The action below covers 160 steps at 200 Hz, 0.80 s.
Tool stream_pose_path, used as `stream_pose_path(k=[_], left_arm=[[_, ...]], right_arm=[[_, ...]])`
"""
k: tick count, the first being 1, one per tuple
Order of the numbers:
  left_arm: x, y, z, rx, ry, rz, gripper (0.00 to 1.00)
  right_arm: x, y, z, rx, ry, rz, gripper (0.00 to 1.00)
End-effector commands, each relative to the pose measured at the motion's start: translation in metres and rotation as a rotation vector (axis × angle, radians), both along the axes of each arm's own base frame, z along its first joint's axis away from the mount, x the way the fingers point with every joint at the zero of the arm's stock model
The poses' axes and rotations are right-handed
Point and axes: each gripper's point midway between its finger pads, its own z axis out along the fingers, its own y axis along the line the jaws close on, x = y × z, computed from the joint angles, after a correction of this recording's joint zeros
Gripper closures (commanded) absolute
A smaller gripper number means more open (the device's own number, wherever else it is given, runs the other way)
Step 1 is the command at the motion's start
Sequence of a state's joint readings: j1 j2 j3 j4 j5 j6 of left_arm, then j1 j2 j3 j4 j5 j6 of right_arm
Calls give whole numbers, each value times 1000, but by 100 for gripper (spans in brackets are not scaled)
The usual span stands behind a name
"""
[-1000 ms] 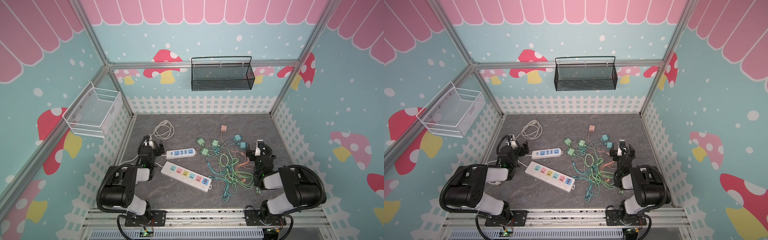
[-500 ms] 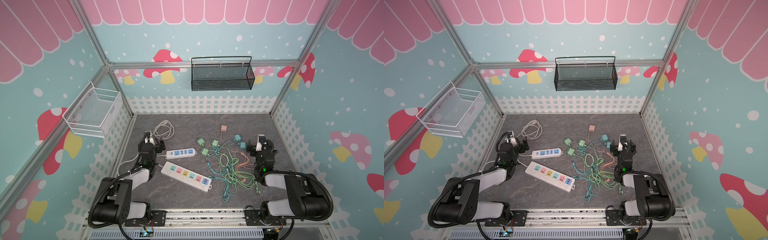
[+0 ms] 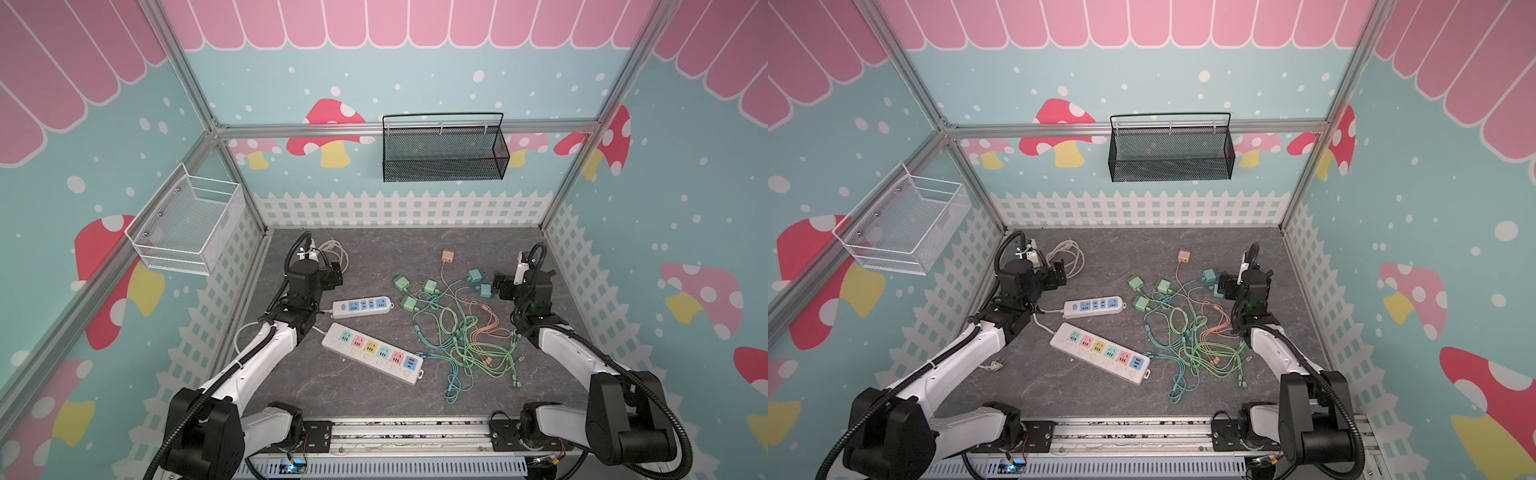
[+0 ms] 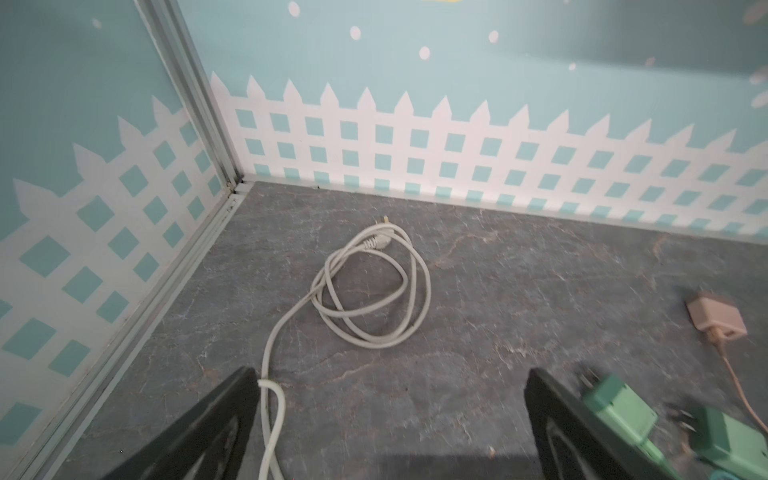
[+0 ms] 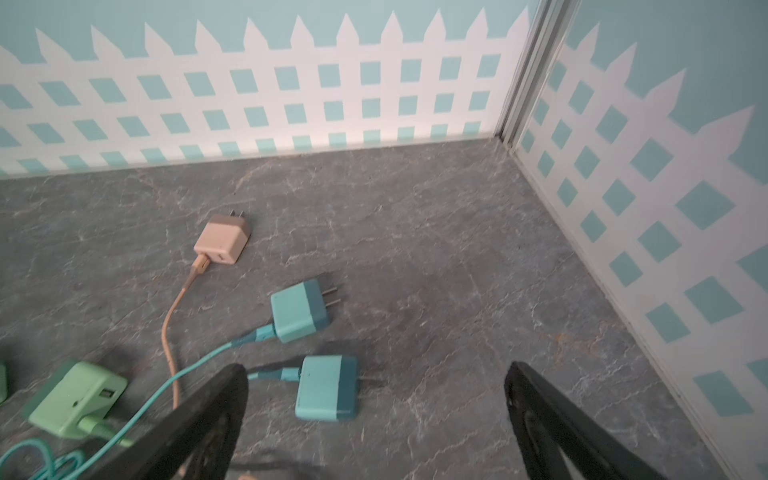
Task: Insert the plug
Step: 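Reach the right gripper toward the green chargers while the left arm rises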
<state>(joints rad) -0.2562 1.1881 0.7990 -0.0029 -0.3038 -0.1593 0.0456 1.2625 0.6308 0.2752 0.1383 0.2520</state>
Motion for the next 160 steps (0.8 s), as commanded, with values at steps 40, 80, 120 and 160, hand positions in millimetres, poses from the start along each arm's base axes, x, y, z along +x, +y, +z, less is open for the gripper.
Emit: stream_pose_path(k=[40, 80, 120, 160], left_arm=[[-44, -32, 1, -95, 228, -158, 0], [-76, -35, 8, -136, 285, -206, 0], [-103, -36, 11, -188, 318, -232, 0], [-120, -39, 9, -255, 320, -245, 0]], right_arm=[[-6, 39, 1, 51, 194, 230, 4], [-4, 72, 10, 27, 229, 381, 6], [4, 116, 15, -46, 268, 517, 7], [17, 174, 10, -92, 321, 647, 8]])
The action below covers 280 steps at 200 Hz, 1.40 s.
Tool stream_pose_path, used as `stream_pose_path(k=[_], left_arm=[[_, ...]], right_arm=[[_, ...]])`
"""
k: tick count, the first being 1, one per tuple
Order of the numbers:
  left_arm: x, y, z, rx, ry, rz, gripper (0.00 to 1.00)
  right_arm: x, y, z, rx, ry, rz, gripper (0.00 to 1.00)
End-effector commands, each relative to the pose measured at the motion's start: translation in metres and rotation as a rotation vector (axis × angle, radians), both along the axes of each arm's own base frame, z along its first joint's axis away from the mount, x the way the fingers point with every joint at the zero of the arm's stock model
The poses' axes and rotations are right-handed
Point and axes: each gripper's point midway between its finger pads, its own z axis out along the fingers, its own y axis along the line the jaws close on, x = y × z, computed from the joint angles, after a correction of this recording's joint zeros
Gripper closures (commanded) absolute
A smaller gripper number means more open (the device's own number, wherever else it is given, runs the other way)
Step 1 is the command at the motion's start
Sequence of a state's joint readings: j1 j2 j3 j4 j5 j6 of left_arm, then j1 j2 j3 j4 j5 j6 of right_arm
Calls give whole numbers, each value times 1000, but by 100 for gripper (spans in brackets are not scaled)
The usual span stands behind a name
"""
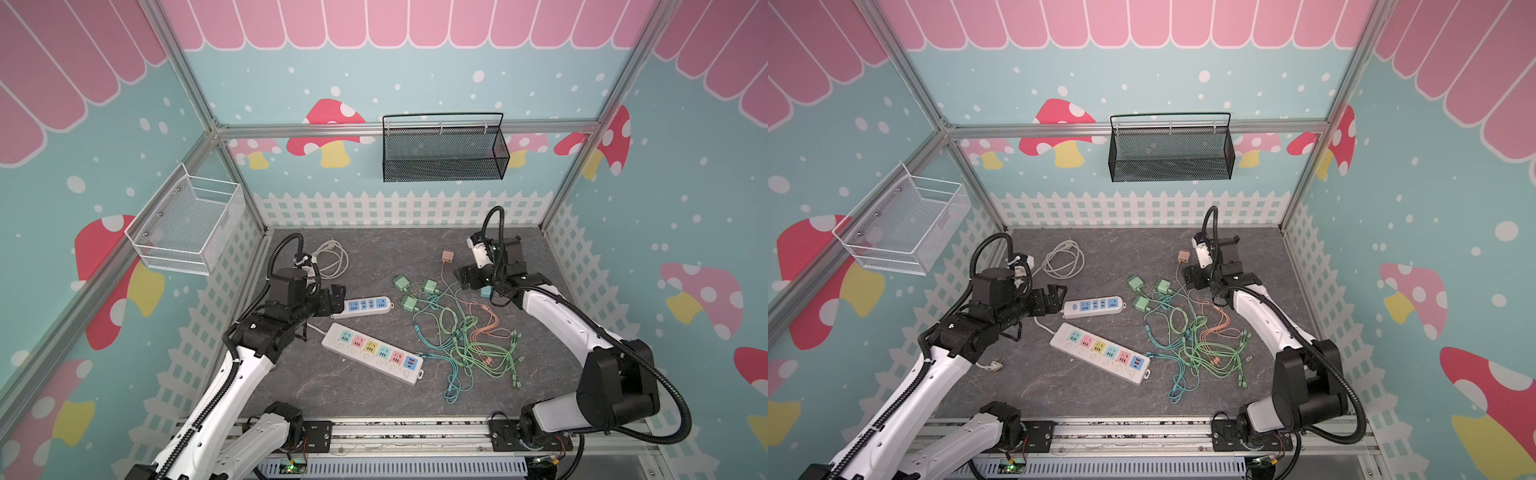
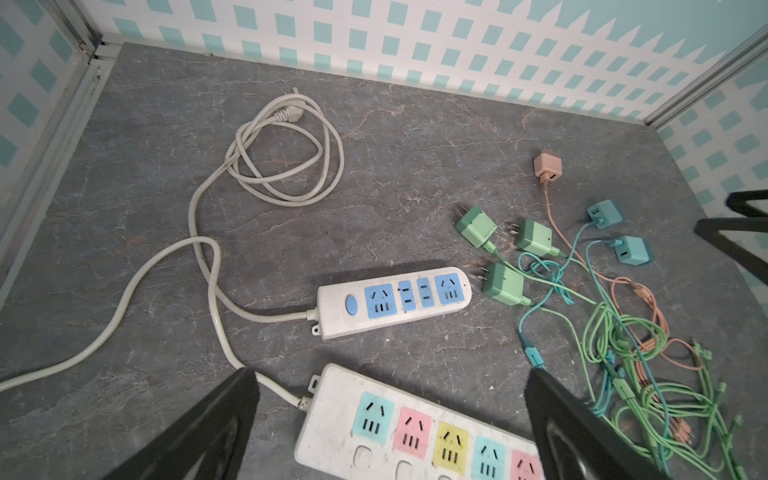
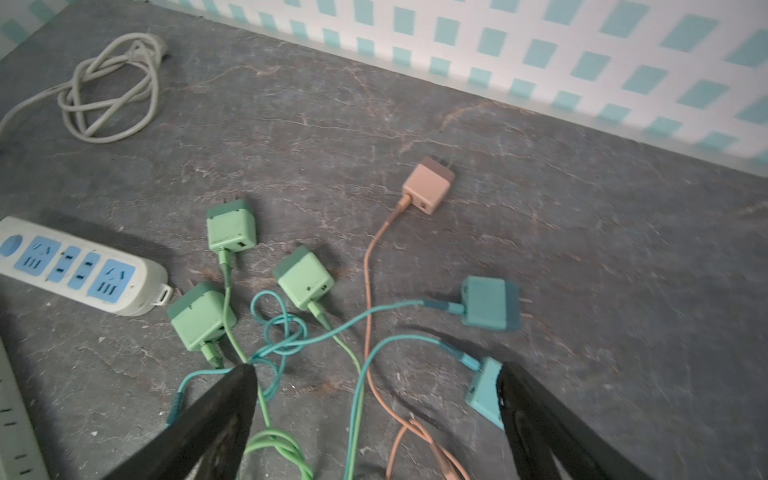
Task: Insert the plug
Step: 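Reach the right gripper toward the green chargers while the left arm rises, then close the right gripper on the light green charger and lift it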
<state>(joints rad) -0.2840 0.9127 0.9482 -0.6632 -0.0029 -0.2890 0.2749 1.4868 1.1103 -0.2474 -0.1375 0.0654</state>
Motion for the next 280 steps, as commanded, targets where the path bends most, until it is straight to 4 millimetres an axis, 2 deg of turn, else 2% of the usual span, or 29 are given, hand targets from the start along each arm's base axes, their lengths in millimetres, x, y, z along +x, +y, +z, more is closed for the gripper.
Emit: stream_pose_path(k=[1, 32, 74, 79, 80, 83, 106, 145, 174, 280], left_arm=[[-17, -5, -7, -60, 50, -14, 0], [-25, -4, -9, -87, 49, -5, 0], [-34, -2, -5, -103, 37, 2, 0], [-35, -2, -5, -106, 34, -1, 0], [-36, -2, -5, -106, 36, -1, 0], [-36, -2, -5, -106, 36, -2, 0], [-42, -1, -3, -111, 32, -6, 0], [-50, 1, 0, -120, 21, -3, 0], [-54, 2, -1, -129, 18, -1, 0], [-57, 4, -6, -105, 24, -6, 0]], right_arm=[[1, 29, -9, -42, 53, 93, 9], [12, 74, -16, -57, 80, 177, 10], [26, 123, -41, -92, 128, 266, 13], [28, 127, -37, -89, 118, 274, 13], [28, 128, -45, -94, 133, 276, 13], [30, 131, -52, -98, 144, 280, 13], [39, 149, -66, -100, 161, 306, 14], [52, 166, -87, -99, 187, 325, 17], [53, 174, -102, -104, 214, 341, 19], [48, 179, -145, -135, 281, 324, 28]])
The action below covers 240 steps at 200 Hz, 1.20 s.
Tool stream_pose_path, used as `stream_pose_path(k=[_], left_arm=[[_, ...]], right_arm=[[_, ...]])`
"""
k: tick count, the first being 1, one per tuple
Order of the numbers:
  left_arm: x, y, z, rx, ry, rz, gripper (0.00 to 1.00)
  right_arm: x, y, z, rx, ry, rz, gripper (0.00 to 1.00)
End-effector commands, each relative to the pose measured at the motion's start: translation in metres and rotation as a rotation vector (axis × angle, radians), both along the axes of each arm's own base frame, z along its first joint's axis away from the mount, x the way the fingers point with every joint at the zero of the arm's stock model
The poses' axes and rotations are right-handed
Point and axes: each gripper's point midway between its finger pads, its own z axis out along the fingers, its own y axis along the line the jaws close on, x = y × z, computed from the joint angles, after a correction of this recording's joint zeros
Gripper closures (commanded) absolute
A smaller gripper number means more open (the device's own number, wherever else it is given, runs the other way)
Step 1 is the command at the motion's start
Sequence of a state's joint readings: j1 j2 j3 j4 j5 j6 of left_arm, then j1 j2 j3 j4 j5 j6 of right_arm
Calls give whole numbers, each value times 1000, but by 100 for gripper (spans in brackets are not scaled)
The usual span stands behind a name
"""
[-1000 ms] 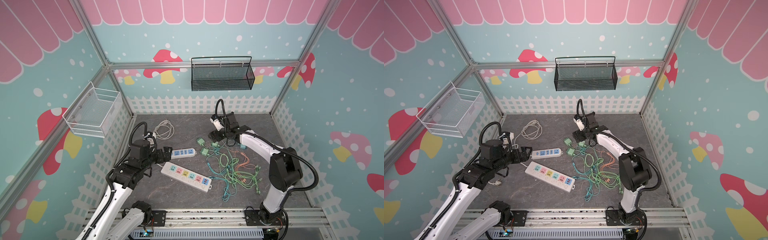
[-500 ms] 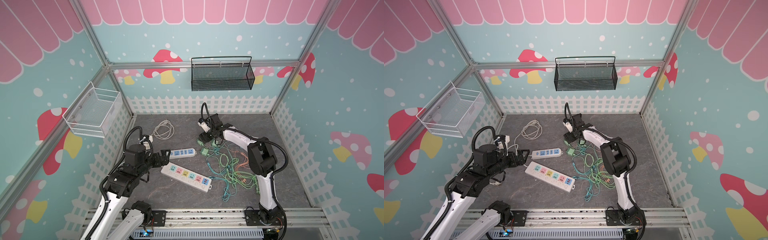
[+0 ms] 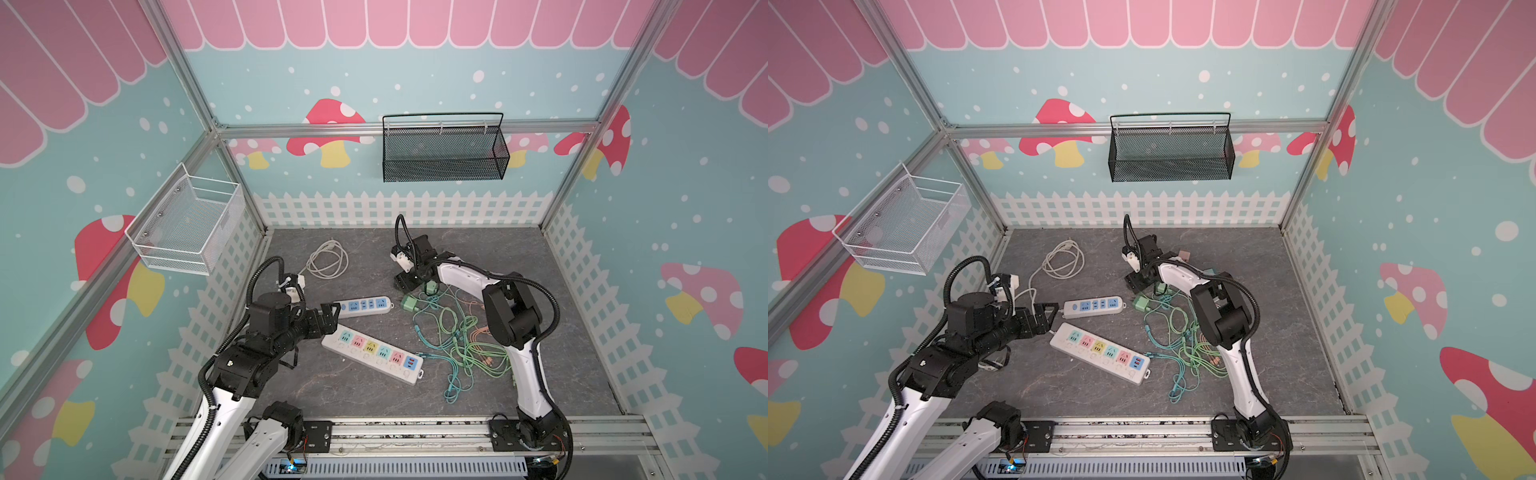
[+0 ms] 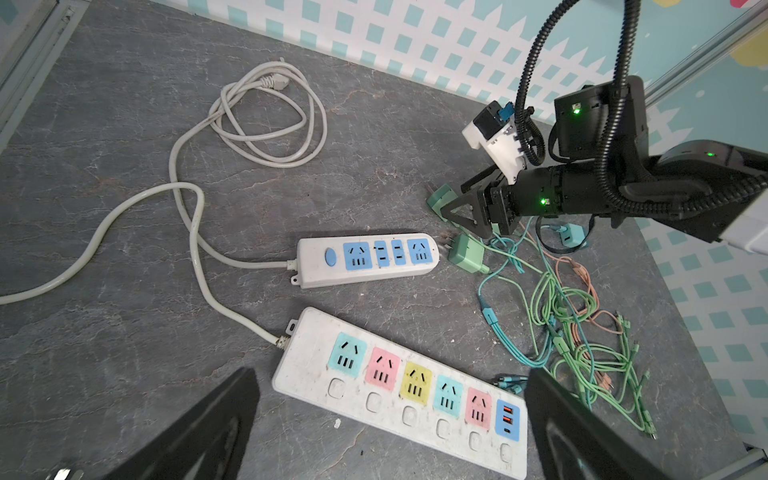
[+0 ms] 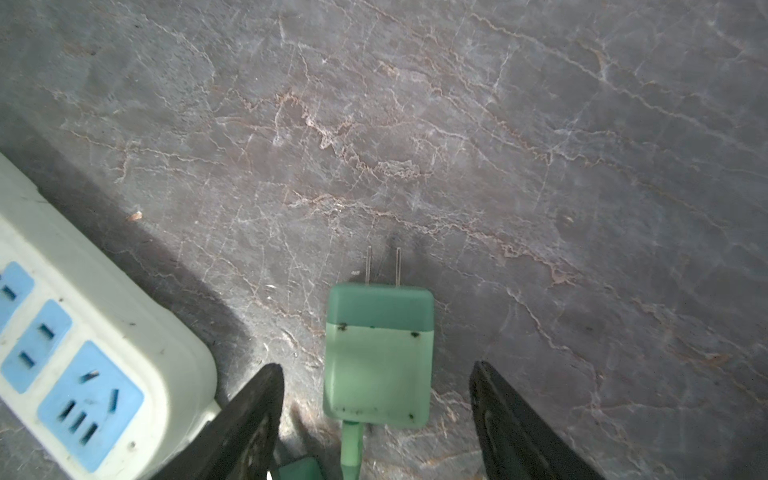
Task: Insert the plug
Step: 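Close the right gripper on the light green charger and lift it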
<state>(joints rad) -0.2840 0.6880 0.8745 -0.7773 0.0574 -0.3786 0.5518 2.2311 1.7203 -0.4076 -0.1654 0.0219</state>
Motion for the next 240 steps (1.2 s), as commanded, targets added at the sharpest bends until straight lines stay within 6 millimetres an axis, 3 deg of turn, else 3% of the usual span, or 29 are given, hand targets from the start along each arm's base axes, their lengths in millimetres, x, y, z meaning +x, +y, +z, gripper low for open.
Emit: stream_pose_path(k=[1, 70, 139, 163, 201, 240], left_arm=[[-6, 0, -8, 9, 26, -9, 0], [-6, 2, -10, 15, 28, -1, 0], [-3, 2, -20, 33, 59, -1, 0], [-3, 2, -21, 33, 61, 0, 0], [-1, -1, -21, 23, 63, -11, 0], [1, -7, -21, 8, 73, -34, 0]], right_arm=[[0, 3, -11, -15, 18, -1, 28], [3, 2, -23, -29, 25, -17, 37], [4, 2, -18, -27, 10, -22, 57], [7, 3, 2, -7, -34, -20, 61], [7, 5, 61, 62, -139, -9, 66], [-4, 11, 123, 172, -225, 39, 68]])
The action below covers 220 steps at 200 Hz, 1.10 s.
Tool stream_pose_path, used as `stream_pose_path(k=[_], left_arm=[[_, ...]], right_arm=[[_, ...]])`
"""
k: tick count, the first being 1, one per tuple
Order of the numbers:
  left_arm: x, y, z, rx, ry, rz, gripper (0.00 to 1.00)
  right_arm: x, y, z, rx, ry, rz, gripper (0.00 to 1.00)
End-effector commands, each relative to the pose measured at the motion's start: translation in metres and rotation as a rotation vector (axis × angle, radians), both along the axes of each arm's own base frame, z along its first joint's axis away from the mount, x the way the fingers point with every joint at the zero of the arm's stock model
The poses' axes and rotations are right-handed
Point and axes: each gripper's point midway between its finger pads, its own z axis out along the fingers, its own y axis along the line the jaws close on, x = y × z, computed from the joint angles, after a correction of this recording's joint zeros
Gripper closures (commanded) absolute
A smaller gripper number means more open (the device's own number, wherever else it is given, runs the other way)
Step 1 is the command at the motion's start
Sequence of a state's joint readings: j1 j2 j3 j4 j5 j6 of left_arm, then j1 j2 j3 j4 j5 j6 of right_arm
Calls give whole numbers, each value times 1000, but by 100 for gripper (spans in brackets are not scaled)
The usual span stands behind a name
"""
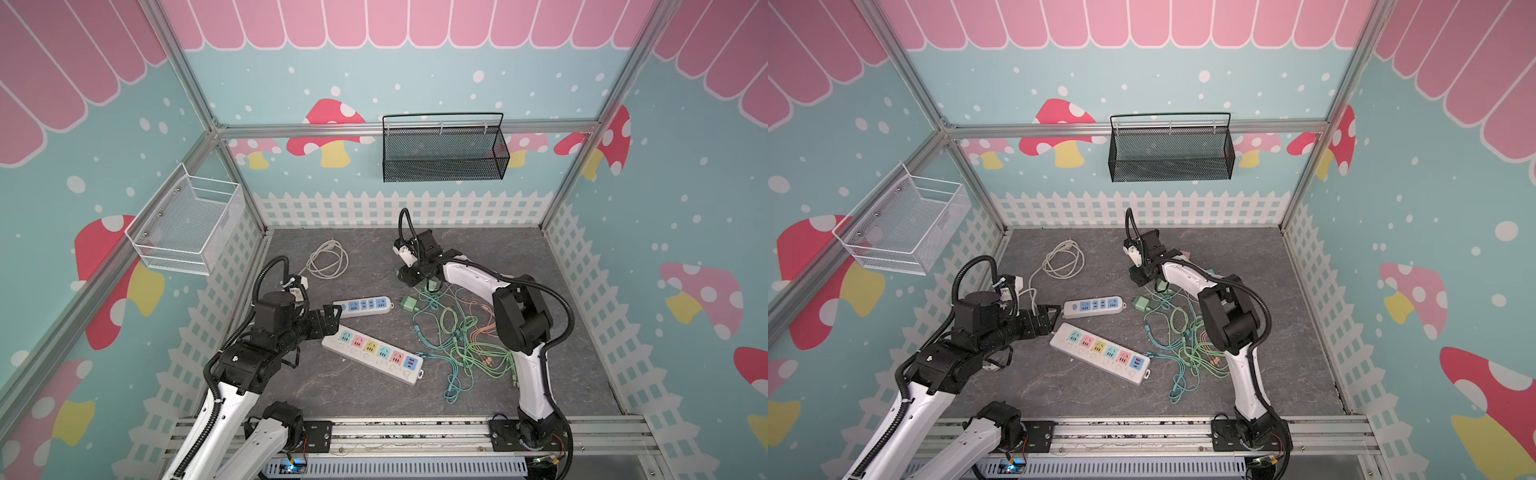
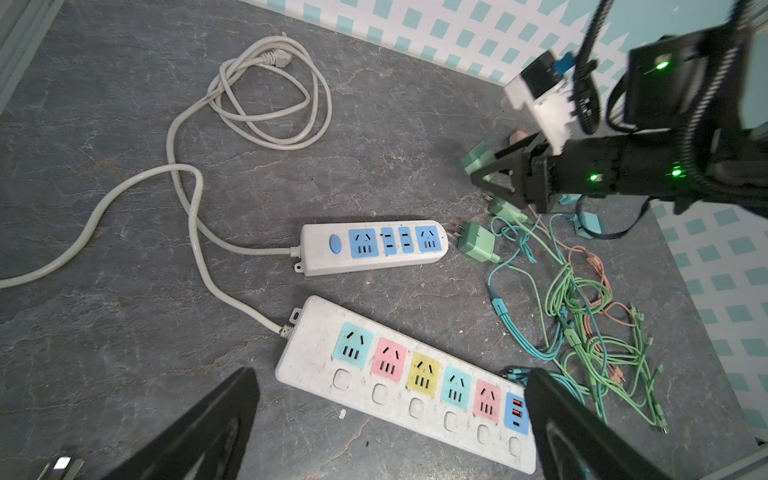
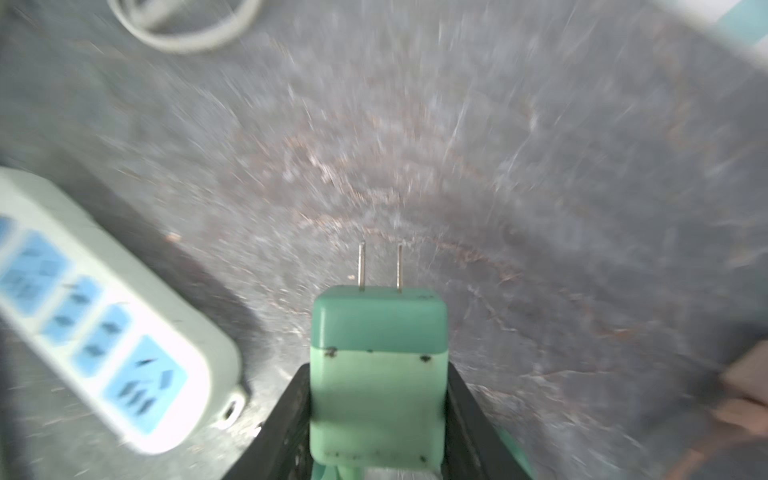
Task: Insert the plug
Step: 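Close the right gripper on the light green charger and lift it, then carry the green charger toward the left gripper while the left gripper reaches over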
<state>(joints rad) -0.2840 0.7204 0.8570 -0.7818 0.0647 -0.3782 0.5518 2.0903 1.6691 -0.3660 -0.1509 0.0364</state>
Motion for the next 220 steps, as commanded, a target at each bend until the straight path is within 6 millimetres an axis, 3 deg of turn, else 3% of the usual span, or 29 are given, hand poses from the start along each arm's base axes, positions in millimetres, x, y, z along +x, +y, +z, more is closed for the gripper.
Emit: stream_pose_path(k=[1, 24, 34, 36, 39, 139, 170, 220], left_arm=[[-1, -5, -5, -4, 20, -27, 0], [-1, -7, -6, -11, 22, -34, 0], [-1, -8, -5, -15, 21, -39, 0], [-1, -8, -5, -15, 21, -39, 0], [-1, -8, -5, -16, 20, -39, 0], [-3, -16, 0, -58, 16, -70, 0], [-2, -19, 4, -76, 9, -82, 0], [5, -27, 6, -97, 15, -105, 0]], right_arm=[[-6, 13, 63, 104, -119, 62, 68], [-16, 16, 95, 152, -159, 97, 70], [-19, 17, 100, 161, -164, 109, 70], [-22, 16, 115, 177, -188, 115, 70], [-23, 16, 120, 181, -198, 116, 70], [-76, 4, 249, 331, -417, 195, 72], [-92, -2, 282, 368, -481, 216, 72], [-108, -10, 316, 390, -572, 248, 72]])
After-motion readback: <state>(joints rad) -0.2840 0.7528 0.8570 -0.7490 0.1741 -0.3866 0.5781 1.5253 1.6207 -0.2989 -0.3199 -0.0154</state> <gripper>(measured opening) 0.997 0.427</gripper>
